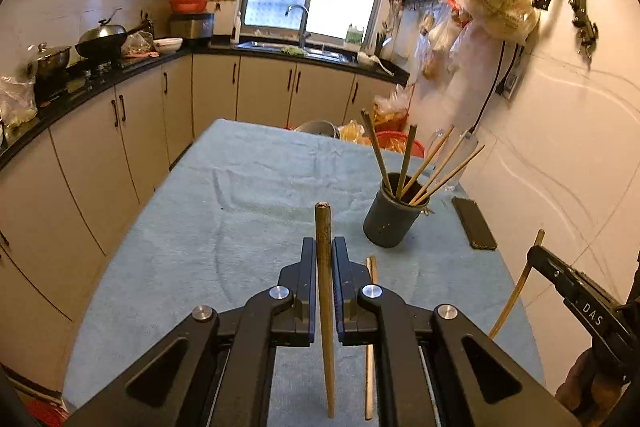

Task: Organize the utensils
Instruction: 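Lift both held chopsticks and carry them above the black cup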

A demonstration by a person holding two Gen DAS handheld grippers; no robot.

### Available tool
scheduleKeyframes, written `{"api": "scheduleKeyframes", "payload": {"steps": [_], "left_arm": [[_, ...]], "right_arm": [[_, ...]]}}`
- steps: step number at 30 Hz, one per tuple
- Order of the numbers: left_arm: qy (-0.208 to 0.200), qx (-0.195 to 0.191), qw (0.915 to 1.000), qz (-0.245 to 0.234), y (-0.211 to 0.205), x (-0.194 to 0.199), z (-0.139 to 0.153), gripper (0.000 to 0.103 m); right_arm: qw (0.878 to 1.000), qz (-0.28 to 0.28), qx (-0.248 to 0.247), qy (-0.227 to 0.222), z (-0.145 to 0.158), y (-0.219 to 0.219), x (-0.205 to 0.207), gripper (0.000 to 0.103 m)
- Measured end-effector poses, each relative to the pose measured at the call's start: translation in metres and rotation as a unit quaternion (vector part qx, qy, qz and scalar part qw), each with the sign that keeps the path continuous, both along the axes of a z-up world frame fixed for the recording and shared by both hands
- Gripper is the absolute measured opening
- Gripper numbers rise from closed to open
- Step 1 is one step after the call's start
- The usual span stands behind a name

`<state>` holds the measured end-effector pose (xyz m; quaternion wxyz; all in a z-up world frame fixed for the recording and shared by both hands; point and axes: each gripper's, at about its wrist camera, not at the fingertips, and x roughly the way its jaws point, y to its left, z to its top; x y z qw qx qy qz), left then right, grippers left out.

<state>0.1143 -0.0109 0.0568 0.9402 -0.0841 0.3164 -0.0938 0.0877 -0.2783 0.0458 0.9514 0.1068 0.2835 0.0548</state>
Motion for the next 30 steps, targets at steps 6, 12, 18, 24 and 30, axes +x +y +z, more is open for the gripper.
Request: {"api": "scheduleKeyframes", "payload": {"steps": [6, 12, 18, 24, 30], "left_arm": [[-0.024, -0.012, 0.9996, 0.0, 0.004, -0.018, 0.022, 0.007], [-0.054, -0.018, 0.9983, -0.011, 0.0, -0.031, 0.051, 0.007], [-0.086, -0.024, 0.9958, -0.021, -0.008, -0.028, 0.083, 0.007], [-0.11, -0.024, 0.9932, -0.031, -0.021, -0.016, 0.108, 0.007], [-0.126, -0.028, 0.9911, -0.035, -0.038, 0.011, 0.127, 0.007]], "right_arm": [[1.0, 0.002, 0.006, -0.02, 0.015, 0.0, -0.022, 0.008], [0.999, -0.007, 0.01, -0.046, 0.034, -0.006, -0.036, 0.008], [0.997, -0.016, 0.013, -0.075, 0.057, -0.013, -0.045, 0.008], [0.994, -0.02, 0.021, -0.101, 0.081, -0.022, -0.037, 0.008], [0.992, -0.027, 0.024, -0.122, 0.1, -0.03, -0.014, 0.008]]}}
